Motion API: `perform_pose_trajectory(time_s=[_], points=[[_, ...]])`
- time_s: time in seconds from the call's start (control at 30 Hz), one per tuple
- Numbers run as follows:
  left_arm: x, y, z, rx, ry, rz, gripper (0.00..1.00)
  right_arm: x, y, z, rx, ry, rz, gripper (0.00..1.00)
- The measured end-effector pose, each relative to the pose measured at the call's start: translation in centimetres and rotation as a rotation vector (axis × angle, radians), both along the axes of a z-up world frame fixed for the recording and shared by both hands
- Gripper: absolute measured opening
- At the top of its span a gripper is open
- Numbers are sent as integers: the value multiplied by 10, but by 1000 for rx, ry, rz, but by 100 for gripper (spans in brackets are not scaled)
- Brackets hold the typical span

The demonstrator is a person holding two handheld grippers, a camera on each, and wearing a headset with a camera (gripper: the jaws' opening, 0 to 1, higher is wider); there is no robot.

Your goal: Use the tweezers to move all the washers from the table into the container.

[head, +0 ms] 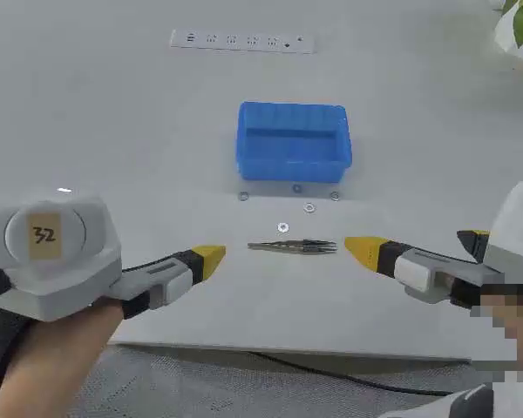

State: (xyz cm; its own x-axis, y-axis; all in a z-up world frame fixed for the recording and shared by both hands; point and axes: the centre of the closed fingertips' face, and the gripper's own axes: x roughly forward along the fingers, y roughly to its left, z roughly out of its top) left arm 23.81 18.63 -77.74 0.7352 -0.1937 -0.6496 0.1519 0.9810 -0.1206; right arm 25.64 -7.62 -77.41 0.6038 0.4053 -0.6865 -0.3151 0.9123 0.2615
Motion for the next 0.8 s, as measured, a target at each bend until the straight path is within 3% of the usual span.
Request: perform_pose_trajectory(time_s=[0.4,0.63,0.8], points=[[0,0,1,7,0,-13,98,2,0,-1,-7,-7,-2,91],[3,0,7,10,-16,-15,98,3,0,-2,-19,-16,5,91],[3,-3,5,9,-4,-24,98,4,2,-3,-23,-17,17,91]])
